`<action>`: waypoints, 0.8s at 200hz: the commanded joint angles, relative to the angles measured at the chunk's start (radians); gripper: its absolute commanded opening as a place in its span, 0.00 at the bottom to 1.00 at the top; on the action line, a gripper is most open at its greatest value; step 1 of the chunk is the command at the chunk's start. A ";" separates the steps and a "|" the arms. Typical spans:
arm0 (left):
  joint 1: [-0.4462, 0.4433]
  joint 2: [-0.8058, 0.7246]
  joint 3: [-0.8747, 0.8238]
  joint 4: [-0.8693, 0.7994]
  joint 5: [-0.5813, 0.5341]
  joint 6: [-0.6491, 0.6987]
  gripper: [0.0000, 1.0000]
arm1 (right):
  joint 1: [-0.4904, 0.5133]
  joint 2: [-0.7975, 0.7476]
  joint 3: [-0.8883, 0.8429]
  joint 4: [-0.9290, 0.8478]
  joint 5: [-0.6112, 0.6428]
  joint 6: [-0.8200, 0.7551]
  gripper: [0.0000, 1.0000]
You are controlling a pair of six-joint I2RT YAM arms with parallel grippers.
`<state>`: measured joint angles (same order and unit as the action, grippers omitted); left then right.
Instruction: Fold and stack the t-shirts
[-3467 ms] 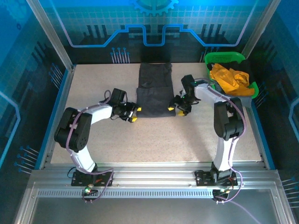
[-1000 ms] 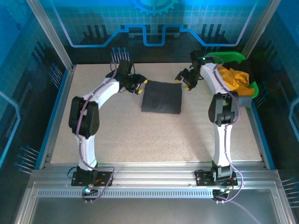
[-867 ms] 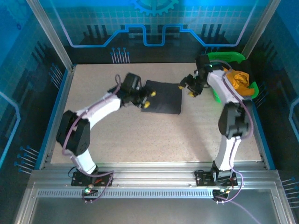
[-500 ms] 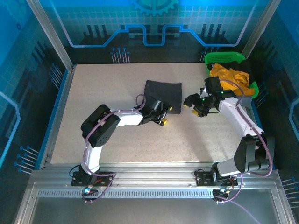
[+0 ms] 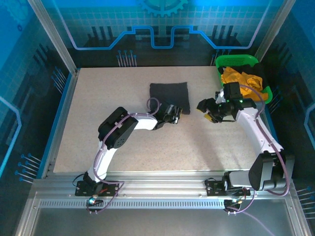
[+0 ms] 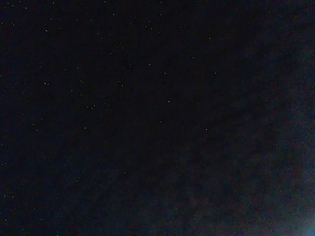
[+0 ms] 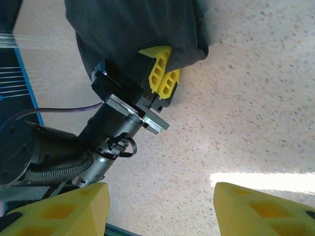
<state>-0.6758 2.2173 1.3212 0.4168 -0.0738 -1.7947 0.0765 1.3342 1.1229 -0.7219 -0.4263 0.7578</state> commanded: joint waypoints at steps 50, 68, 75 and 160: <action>0.412 -0.187 -0.259 0.049 0.204 0.272 0.00 | -0.008 -0.014 0.018 0.159 -0.081 0.001 0.58; 0.555 -0.208 -0.258 -0.018 0.320 0.394 0.00 | 0.007 0.020 0.043 0.165 -0.077 0.005 0.58; 0.607 -0.215 -0.252 -0.055 0.344 0.441 0.00 | 0.014 0.033 0.055 0.165 -0.075 0.002 0.58; 0.944 0.028 0.251 -0.600 0.591 1.067 0.00 | 0.112 0.175 0.176 0.204 -0.086 -0.023 0.57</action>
<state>0.2436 2.2051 1.4834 0.0509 0.4603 -0.9726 0.1707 1.4811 1.2556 -0.5484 -0.4812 0.7567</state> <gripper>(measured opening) 0.105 0.575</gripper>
